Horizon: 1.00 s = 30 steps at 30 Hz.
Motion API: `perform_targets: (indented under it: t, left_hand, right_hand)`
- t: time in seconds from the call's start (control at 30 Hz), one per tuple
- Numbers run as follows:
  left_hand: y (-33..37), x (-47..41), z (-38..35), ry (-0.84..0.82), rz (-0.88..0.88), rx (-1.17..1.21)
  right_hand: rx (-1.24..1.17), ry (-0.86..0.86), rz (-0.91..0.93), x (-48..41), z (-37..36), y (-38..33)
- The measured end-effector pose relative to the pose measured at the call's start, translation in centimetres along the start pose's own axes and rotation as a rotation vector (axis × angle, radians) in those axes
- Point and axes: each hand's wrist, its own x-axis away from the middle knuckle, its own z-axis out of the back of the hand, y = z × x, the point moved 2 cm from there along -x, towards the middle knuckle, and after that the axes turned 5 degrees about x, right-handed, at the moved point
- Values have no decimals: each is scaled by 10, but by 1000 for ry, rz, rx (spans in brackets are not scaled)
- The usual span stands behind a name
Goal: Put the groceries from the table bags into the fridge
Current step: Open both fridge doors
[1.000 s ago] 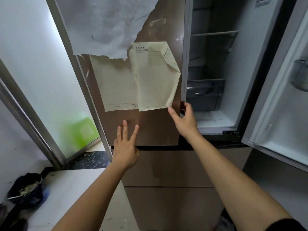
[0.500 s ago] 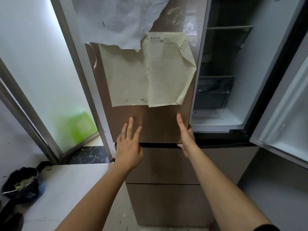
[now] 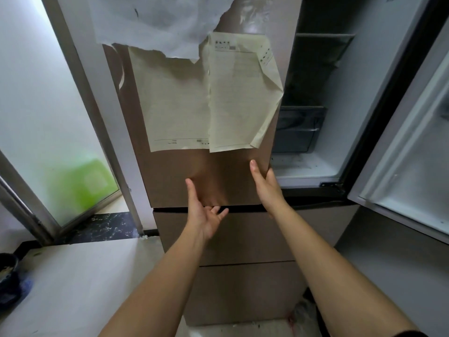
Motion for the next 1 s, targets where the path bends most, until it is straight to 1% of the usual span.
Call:
perform_targets:
  t: [0.13,0.27,0.37,0.53,0.7,0.83,0.9,1.0]
  left_hand:
    - [-4,1,1,-23,-14,-35]
    - [-4,5,-5,-1,-53,-90]
    - [-5,5,-5,23,-64,-136]
    - [-8,0,-8,58,-98,-163]
    - [-11,-7,-10,69,-116,-148]
    - [-11,-9,-8,35,-98,-140]
    - [-8,-7,-6,4,-82,-93]
    - [-7,0,-4,10,-59,-13]
  right_hand:
    - [44,-1,-22,8,0,0]
    - [71,-34,48,17,8,0]
    - [90,-87,36,20,17,-1]
    - [46,-114,118,16,25,-11]
    - [-3,-116,233,-12,29,-51]
    - [9,-144,223,-29,26,-54]
    - [2,-149,242,-29,26,-54]
    - [20,-152,253,-23,28,-55]
